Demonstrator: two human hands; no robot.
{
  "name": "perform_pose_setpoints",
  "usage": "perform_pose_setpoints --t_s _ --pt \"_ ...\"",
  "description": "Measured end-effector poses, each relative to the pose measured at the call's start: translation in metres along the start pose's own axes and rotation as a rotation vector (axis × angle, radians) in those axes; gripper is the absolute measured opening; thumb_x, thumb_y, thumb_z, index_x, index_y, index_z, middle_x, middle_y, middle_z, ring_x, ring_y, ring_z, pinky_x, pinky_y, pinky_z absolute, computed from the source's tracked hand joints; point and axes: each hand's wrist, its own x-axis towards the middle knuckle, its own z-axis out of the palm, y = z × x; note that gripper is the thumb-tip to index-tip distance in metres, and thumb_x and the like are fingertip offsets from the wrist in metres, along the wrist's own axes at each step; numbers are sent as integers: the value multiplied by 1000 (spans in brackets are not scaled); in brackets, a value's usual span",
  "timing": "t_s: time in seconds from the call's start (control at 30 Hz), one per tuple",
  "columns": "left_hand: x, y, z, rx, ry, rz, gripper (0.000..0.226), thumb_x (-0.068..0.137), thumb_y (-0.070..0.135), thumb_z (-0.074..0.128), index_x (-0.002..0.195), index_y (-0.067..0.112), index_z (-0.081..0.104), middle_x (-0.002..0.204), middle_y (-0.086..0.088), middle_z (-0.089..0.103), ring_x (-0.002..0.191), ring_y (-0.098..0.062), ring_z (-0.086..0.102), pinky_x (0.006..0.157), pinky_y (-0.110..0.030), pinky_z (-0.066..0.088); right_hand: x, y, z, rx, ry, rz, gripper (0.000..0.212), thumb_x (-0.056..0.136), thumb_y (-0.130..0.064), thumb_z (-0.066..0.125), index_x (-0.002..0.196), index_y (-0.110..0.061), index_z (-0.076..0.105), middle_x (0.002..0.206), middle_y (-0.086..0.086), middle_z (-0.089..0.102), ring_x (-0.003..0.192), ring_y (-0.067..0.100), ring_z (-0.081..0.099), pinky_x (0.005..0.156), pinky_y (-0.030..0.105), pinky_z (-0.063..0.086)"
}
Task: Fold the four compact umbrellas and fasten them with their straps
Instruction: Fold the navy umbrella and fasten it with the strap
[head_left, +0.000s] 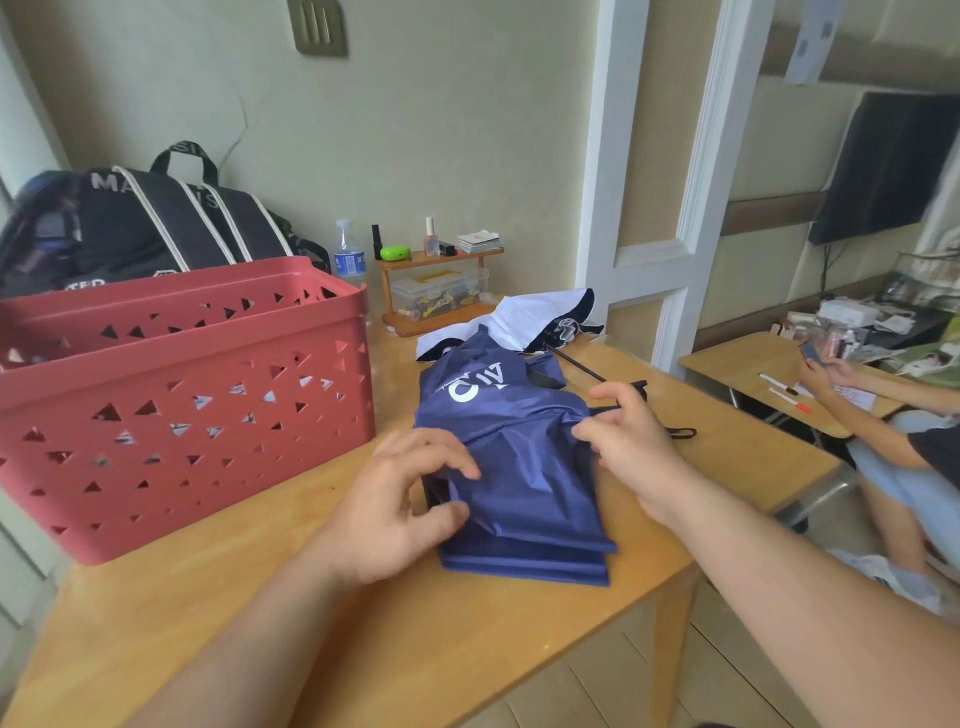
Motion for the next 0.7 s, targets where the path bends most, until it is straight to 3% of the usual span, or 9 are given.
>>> perform_pose_setpoints --t_s 0.07,0.13,0.23,0.3,0.37,0.5,0.6,0.7 --pt "4 -6 2 -156 172 -224 17 84 35 66 100 39 71 115 9 63 114 -8 56 96 -15 38 4 1 0 62 -63 -17 40 93 -16 71 125 -37 61 111 3 67 96 17 63 80 31 46" --pt "11 -14 7 -242 327 -472 9 95 27 66 96 36 70 101 7 63 93 -9 60 79 -12 43 8 3 1 74 -101 -83 35 94 -14 73 120 -37 67 114 0 71 104 13 65 82 27 48" --pt "18 -22 13 -299 344 -672 8 100 44 64 95 38 67 82 3 68 72 -15 61 72 -34 50 18 2 2 33 -78 -144 23 93 -6 74 105 -25 74 108 -1 75 87 5 66 72 16 48" --pt "21 -26 17 -315 321 -696 13 94 55 67 97 43 65 85 2 74 72 -14 64 80 -40 54 22 1 4 29 -77 -130 21 94 -5 73 102 -24 74 102 -3 76 77 1 65 64 14 48" --pt "23 -28 23 -300 280 -696 22 87 55 75 103 46 63 86 4 75 77 -13 69 84 -40 55 25 -1 5 47 -76 -98 19 95 -6 72 103 -23 74 101 -7 75 81 2 66 65 19 51" --pt "21 -31 27 -138 256 -644 31 83 40 84 99 38 58 81 15 62 70 -8 58 74 -36 51 34 -3 4 153 -88 -29 19 98 -2 68 105 -18 75 105 3 78 85 12 70 73 30 55" --pt "19 -32 26 -20 235 -620 28 82 40 86 89 37 59 101 15 55 87 -4 57 76 -28 44 39 0 3 219 -72 7 18 96 0 69 103 -15 74 101 12 78 85 21 72 79 38 59" --pt "20 -32 27 -12 231 -629 22 84 39 83 90 39 62 102 16 61 88 -5 61 75 -29 46 40 3 3 314 -76 64 15 97 2 67 98 -13 72 85 9 73 76 19 70 71 35 59"
